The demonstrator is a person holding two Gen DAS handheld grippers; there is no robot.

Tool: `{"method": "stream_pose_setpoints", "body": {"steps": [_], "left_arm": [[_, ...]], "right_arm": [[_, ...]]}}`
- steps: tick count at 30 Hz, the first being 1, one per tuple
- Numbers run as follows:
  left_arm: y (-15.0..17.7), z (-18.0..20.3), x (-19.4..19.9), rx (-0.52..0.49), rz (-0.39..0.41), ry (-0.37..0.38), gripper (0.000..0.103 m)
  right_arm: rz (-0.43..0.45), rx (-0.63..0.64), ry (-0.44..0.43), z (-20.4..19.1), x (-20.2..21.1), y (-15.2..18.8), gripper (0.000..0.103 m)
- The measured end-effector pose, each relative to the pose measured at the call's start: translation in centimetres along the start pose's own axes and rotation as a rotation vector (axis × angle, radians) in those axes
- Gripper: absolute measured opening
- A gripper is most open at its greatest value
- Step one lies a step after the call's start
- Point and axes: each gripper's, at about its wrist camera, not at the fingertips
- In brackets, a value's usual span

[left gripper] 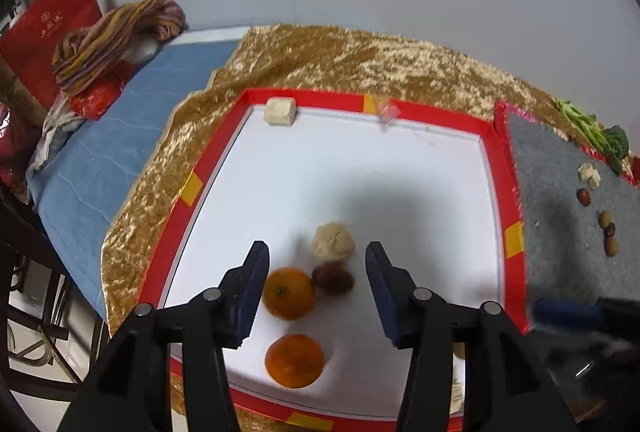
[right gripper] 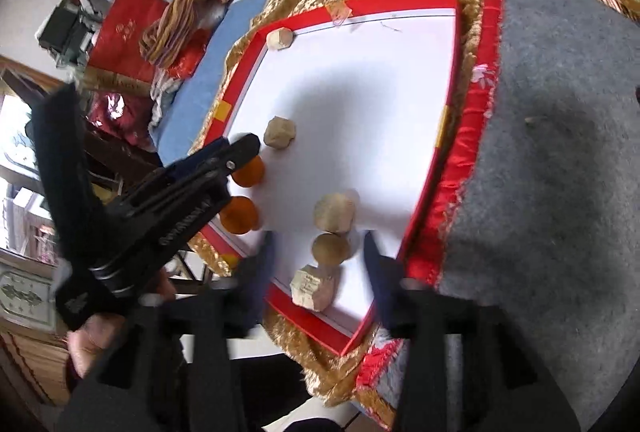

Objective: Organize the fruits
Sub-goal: 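Carry the brown fruit and red date into the white tray and release, then grasp a white cube with the right tool while the left tool grasps another cube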

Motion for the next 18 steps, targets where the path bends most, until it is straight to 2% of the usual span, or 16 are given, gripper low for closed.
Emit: {"method": "stream_pose_setpoints", "body": {"steps": [3, 6, 12, 15, 18], "left_arm": [[-0.2, 0.7, 0.5, 0.007, 0.022, 0.006, 0.058], [-0.5, 2.1, 0.8, -0.009, 0.034, 0.021, 0.059], [-0.5, 6.2, 1.9, -0.085, 0.082, 0.049, 0.060], [-0.5, 8.0, 2.3, -0.122, 0.099, 0.068, 0.060], [-0.4, 9.4, 2.7, -0.145, 0.116, 0.084, 0.060]], "right_arm": [[0.069, -0.005, -0.003, 0.3, 2.4, -0.3, 0.056], [0.145, -0.051, -0.009, 2.2, 5.7, -0.7, 0.057], [0.277, -0.215, 0.023, 8.9, 12.6, -1.3, 0.058], [0.381, -0.329, 0.036, 13.4, 16.3, -1.3, 0.058], [0.453, -0.412, 0.042, 17.1, 18.1, -1.8, 0.058]]}}
Point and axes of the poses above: each gripper's, at about its wrist camera, not at the fingertips, and x roughly against the way its jaws point, z to its right, y to its underside, and after that the axes turned 5 degrees about -y, right-handed
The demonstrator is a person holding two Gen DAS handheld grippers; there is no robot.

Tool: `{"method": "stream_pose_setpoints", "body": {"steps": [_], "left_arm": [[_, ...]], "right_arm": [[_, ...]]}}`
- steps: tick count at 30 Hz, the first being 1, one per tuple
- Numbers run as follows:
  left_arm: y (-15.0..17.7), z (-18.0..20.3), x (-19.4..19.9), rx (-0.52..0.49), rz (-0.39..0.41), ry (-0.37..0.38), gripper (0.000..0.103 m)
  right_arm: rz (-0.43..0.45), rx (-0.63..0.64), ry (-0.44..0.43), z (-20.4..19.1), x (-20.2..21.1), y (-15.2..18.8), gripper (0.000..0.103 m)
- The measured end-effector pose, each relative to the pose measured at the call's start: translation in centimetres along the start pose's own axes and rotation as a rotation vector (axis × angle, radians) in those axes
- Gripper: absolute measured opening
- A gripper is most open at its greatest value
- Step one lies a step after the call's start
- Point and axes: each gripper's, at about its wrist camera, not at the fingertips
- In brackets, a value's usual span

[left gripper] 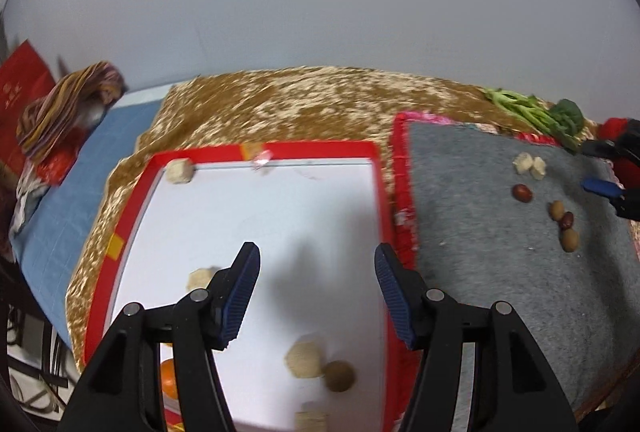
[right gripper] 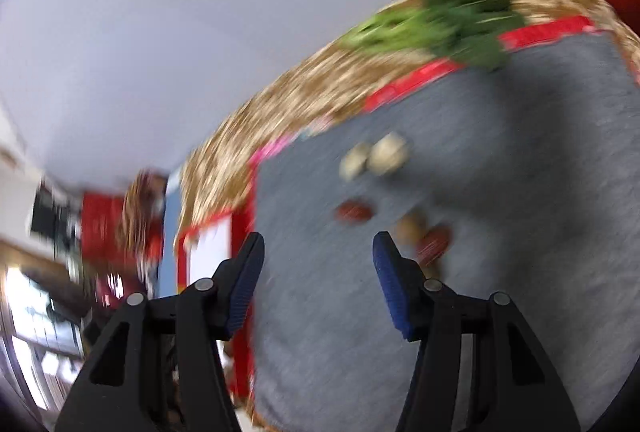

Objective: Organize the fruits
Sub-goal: 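Grasp a white cube with the right tool while the left tool grasps another cube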

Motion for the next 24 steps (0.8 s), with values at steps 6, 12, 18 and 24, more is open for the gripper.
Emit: {"method": "stream_pose_setpoints", "body": {"steps": [6, 12, 18, 24], "left_arm": [[0.3, 2.2, 1.4, -0.089, 0.065, 0.046, 0.060], [0.4, 2.7, 1.9, -0.106, 0.089, 0.066, 0.060], [0.2, 4.3, 2.1, -0.112, 0.102, 0.091, 0.060], [-0.2, 6.3, 1.5, -0.133, 0.115, 0.114, 0.060]], "right_arm": [[0.047, -0.097, -0.011, 3.3, -2.0, -3.7, 0.058], [-0.009, -0.104, 0.076, 3.4, -6.2, -4.6, 0.057], [0.002, -0.147, 0.124, 4.4, -7.0, -4.8, 0.046], [-0.008, -0.211, 0.052, 6.8, -5.2, -4.8, 0.025]]}}
Point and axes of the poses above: each gripper's, at about its wrist camera, not at the fingertips, and x roughly against the way its jaws point, z to its right, y to its underside, and after that the axes turned 5 degrees about -y, right-handed
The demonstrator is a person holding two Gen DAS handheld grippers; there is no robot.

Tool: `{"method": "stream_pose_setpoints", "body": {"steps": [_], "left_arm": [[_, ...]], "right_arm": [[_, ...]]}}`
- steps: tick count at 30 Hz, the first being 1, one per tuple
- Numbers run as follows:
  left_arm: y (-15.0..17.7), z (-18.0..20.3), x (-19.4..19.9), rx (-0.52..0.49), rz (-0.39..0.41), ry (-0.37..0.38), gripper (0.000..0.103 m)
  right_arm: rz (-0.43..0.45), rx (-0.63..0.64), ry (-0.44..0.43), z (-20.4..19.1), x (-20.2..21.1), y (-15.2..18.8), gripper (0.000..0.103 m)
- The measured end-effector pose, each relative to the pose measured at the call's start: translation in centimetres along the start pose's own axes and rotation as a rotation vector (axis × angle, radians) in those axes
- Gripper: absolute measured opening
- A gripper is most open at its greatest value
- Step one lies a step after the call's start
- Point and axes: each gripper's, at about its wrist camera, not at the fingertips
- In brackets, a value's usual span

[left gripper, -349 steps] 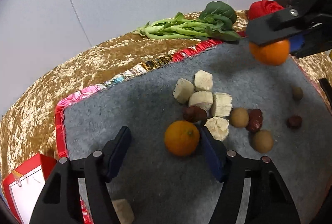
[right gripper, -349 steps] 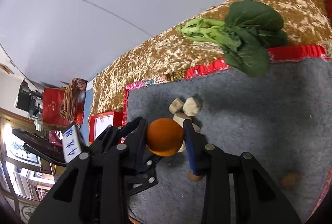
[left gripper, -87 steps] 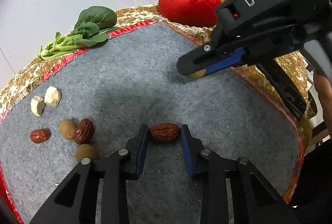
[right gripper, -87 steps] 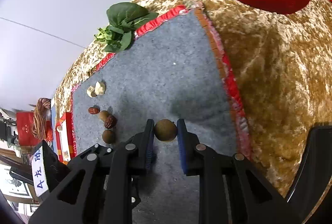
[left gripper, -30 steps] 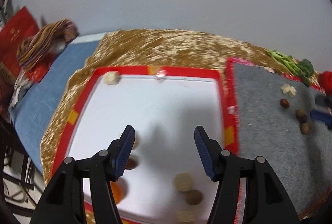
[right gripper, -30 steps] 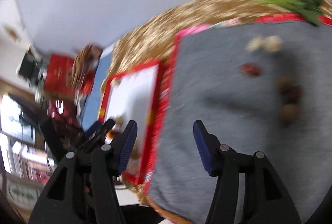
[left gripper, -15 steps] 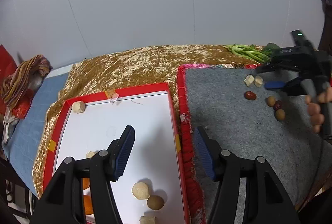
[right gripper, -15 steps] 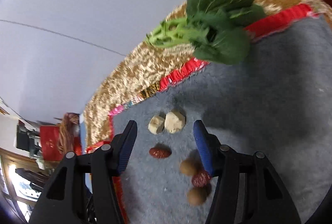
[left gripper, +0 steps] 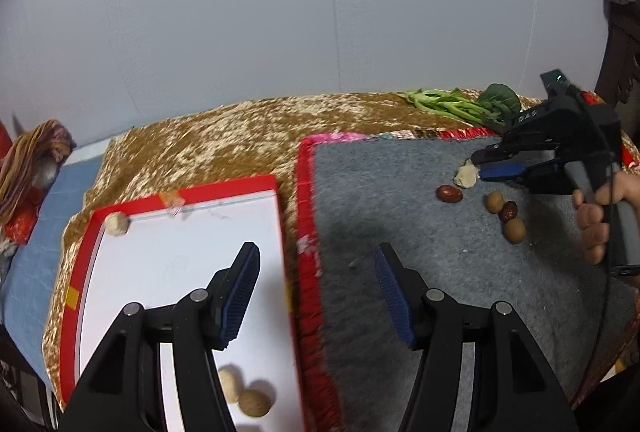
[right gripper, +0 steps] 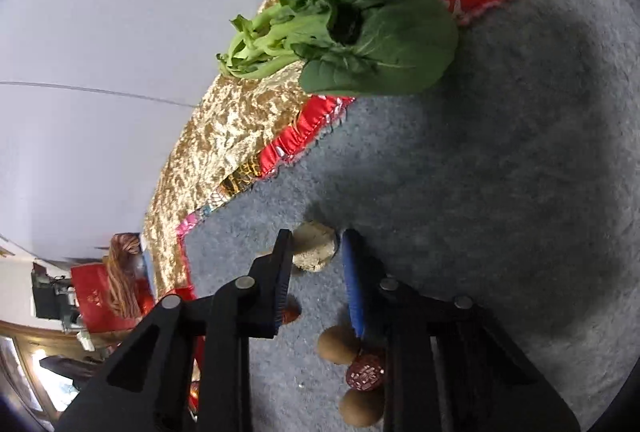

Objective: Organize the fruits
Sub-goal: 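Grasp a white cube with the right tool while the left tool grasps another cube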

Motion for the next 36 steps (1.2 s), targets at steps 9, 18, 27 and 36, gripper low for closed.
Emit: {"method": "stream_pose_setpoints", "body": {"steps": [9, 18, 27, 36], "left_arm": [[-1.4, 2.4, -1.8, -0.021, 0.034, 0.036, 0.060], [0.0, 1.0, -0.1, -0.084, 0.070, 0.017, 0.060], [-1.8, 1.1, -0.6, -0.013, 0.094, 0.162, 0.060], [-4.5, 9.5, -4.6, -0.277, 0.132, 0.376, 0.060]], "right_arm": [[0.051, 0.029, -0.009, 1.1, 5.7, -0.7, 0.023], [-0.021, 0.005, 0.026, -0.2, 1.1, 0.4, 0.035], [0.008, -0.015, 0.061, 0.3, 1.1, 0.7, 0.014], [-0.027, -0.034, 0.061, 3.7, 5.3, 0.6, 0.014]]}}
Point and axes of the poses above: each gripper's, at about its wrist camera, not at the fingertips, and x roughly against the way its jaws point, z to its right, y to its underside, and after that the axes turned 5 degrees about -y, right-handed
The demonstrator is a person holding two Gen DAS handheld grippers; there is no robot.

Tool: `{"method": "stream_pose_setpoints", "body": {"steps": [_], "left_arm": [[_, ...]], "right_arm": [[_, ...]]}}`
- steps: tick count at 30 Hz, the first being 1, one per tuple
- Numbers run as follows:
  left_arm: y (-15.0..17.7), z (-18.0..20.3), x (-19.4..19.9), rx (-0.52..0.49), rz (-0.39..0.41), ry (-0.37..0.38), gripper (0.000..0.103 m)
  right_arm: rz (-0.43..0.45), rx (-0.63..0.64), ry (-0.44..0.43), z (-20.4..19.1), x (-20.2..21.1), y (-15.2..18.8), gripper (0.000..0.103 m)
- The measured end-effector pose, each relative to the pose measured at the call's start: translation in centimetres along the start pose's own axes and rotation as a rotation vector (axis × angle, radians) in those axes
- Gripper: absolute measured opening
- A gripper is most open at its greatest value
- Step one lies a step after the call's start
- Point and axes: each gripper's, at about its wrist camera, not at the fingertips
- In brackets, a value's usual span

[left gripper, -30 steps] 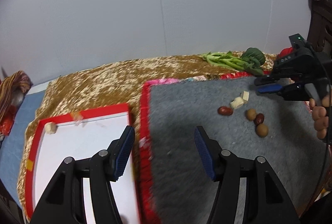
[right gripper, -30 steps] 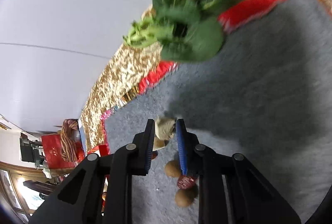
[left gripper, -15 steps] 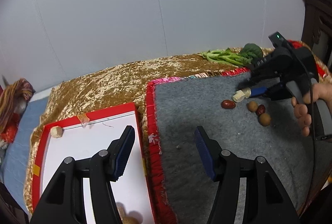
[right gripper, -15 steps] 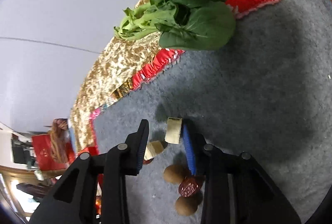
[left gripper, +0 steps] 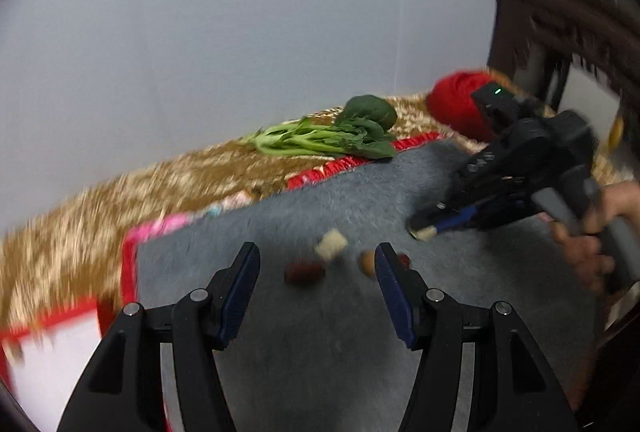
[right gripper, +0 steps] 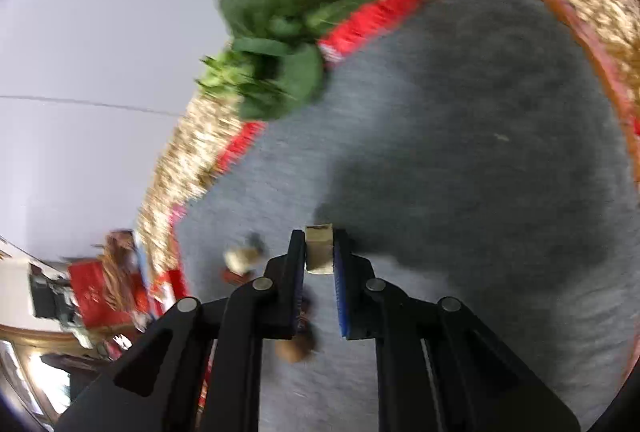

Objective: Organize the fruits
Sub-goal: 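Grasp a white cube with the right tool while the left tool grasps another cube, then carry both white cubes into the white tray and open both tools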

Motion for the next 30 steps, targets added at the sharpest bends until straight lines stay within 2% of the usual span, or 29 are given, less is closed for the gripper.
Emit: {"method": "stream_pose_setpoints", "body": {"steps": [2, 4, 7, 9, 11, 12, 15, 21, 25, 30], "left_arm": [[-0.6, 0.5, -1.8, -0.028, -0.026, 0.037, 0.060], [-0.8, 0.9, -3.5, -0.053, -0.066, 0.037, 0.058], [-1.0, 1.0, -5.6, -0.044, -0.111, 0.062, 0.045], [-1.0, 1.3, -6.6, -0.041, -0.129, 0.057, 0.043], [-0.8, 1.6, -7.6, -0.054, -0.154, 0.053, 0.033], [-0.6, 1.7, -8.3, -0.057, -0.170, 0.053, 0.025], [-0.4, 1.8, -8.6, -0.045, -0.169, 0.056, 0.025], [-0.6, 1.7, -7.1, -0.041, -0.150, 0.050, 0.025], [-1.1, 0.6, -3.7, -0.018, -0.100, 0.029, 0.025], [-1.2, -2.0, 1.7, 0.041, -0.038, -0.035, 0.025]], "right_arm": [[-0.042, -0.020, -0.027, 1.6, -0.3, -0.1, 0.013], [-0.060, -0.002, -0.056, 2.2, -0.5, -0.3, 0.013], [-0.069, 0.027, -0.052, 2.3, -0.3, -0.6, 0.013], [-0.070, 0.030, -0.052, 2.1, -0.5, -0.5, 0.013], [-0.074, 0.036, -0.056, 2.1, -0.4, -0.6, 0.013], [-0.075, 0.037, -0.061, 2.1, -0.4, -0.7, 0.013], [-0.083, 0.032, -0.079, 1.9, -0.9, -0.6, 0.013], [-0.072, 0.043, -0.084, 2.2, -0.1, -0.3, 0.013], [-0.079, 0.031, -0.124, 1.7, 0.0, -0.3, 0.015], [-0.071, 0.087, -0.178, -1.2, 0.2, 0.8, 0.015]]}}
Point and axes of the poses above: each gripper's, at about its wrist camera, not at the fingertips, and x roughly against the way its jaws point, z to its right, y to its underside, and after that the axes turned 5 degrees about -y, right-handed
